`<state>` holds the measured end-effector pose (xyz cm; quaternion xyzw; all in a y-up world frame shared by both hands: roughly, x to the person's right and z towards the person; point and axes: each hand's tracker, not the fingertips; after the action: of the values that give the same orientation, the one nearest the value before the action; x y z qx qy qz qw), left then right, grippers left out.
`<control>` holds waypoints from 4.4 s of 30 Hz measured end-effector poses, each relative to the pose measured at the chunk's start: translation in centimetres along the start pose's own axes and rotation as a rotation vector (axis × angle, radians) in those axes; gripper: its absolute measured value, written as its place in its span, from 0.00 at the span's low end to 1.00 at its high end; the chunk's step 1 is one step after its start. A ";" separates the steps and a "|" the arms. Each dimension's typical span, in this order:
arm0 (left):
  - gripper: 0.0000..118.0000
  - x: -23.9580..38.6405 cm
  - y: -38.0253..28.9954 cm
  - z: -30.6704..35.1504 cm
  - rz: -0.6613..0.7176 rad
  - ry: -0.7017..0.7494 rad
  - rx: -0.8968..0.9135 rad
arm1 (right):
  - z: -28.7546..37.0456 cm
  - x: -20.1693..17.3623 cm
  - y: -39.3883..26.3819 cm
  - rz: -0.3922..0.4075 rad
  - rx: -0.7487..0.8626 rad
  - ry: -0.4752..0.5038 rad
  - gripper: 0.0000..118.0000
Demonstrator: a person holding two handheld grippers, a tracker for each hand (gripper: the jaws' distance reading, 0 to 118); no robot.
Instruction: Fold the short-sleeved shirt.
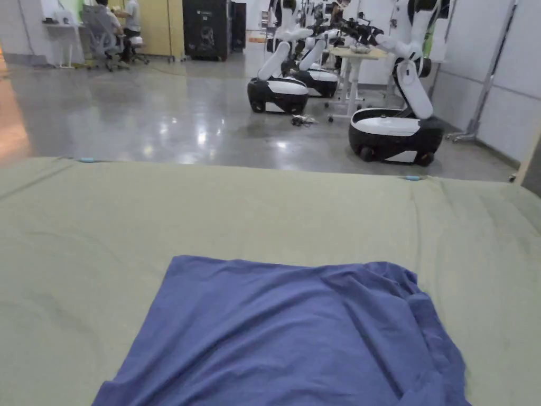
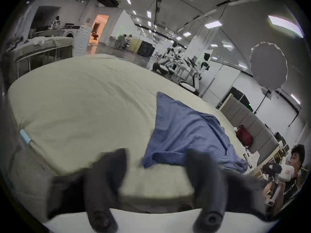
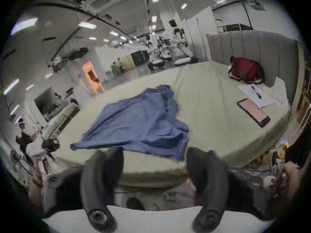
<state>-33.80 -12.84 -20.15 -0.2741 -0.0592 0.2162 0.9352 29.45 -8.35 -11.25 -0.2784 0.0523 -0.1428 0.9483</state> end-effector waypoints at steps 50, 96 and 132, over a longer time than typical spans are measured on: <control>0.02 3.0 -2.6 -8.4 -0.353 0.106 -0.129 | -16.1 4.9 0.2 0.055 -0.388 -0.111 0.56; 0.99 5.1 10.4 -23.8 -0.342 0.027 -0.114 | -25.6 4.5 14.5 0.135 0.027 -0.224 0.76; 0.86 3.7 5.1 -23.9 -0.270 0.266 -0.286 | -7.2 -3.4 -0.8 0.096 -0.036 -0.078 0.03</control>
<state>-26.92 -19.02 -43.08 -0.4194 -0.0017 0.0408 0.9069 24.73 -11.69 -16.78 -0.2979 0.0312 -0.0854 0.9503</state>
